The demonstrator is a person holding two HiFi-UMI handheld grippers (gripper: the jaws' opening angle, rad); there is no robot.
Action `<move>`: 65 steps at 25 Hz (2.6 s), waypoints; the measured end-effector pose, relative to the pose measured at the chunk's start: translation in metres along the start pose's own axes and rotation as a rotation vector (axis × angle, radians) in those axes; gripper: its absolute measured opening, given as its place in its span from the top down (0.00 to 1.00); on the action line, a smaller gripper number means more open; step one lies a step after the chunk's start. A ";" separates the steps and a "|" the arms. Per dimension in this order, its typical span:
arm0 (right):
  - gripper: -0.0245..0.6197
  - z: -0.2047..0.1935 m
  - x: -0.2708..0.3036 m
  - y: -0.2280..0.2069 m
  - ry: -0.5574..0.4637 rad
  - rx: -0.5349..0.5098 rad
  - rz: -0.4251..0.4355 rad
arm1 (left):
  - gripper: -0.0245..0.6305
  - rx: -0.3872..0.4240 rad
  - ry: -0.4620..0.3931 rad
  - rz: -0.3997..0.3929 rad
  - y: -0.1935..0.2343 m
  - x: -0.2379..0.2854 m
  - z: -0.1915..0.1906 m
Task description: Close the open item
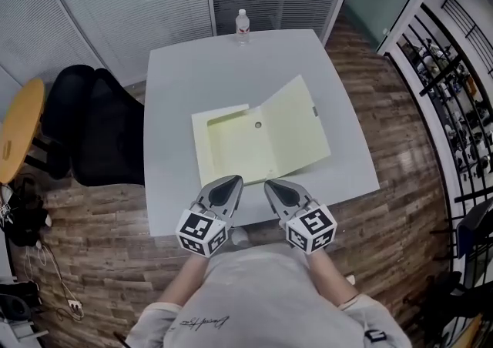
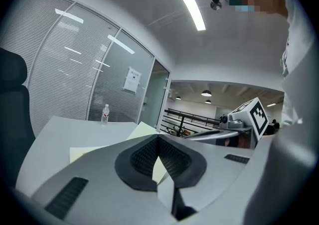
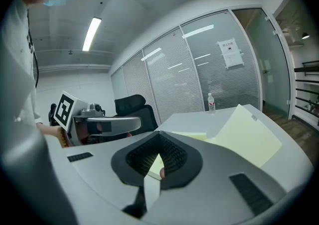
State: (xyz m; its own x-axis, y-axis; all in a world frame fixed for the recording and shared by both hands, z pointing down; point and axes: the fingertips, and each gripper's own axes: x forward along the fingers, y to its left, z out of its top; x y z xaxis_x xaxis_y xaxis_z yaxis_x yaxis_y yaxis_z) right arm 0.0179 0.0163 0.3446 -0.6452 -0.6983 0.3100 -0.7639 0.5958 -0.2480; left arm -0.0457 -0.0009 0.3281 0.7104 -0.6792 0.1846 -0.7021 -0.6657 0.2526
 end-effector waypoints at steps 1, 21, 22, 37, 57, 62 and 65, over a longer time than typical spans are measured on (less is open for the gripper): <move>0.94 0.001 0.002 0.001 0.000 0.000 -0.003 | 0.95 0.000 -0.002 -0.004 0.003 0.000 0.001; 0.94 0.016 0.002 -0.038 0.038 0.005 0.028 | 0.95 -0.033 0.008 0.024 -0.003 0.033 0.009; 0.94 0.016 0.001 -0.041 0.040 0.008 0.028 | 0.95 -0.031 0.012 0.023 -0.005 0.036 0.009; 0.94 0.014 -0.019 -0.113 0.048 0.045 -0.069 | 0.95 -0.036 0.068 0.018 -0.010 0.072 0.001; 0.94 -0.009 -0.082 -0.257 0.043 0.146 -0.359 | 0.95 -0.048 0.142 0.009 -0.017 0.126 -0.026; 0.94 -0.024 -0.078 -0.280 0.054 0.139 -0.391 | 0.95 -0.077 0.147 0.036 -0.006 0.125 -0.033; 0.94 -0.032 -0.072 -0.289 0.069 0.125 -0.392 | 0.95 -0.085 0.149 0.048 -0.001 0.126 -0.034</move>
State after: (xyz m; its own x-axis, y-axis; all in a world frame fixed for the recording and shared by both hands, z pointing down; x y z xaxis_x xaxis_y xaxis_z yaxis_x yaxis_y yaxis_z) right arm 0.2858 -0.0928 0.4228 -0.3061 -0.8319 0.4629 -0.9499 0.2343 -0.2070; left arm 0.0459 -0.0751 0.3829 0.6798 -0.6522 0.3355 -0.7334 -0.6009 0.3180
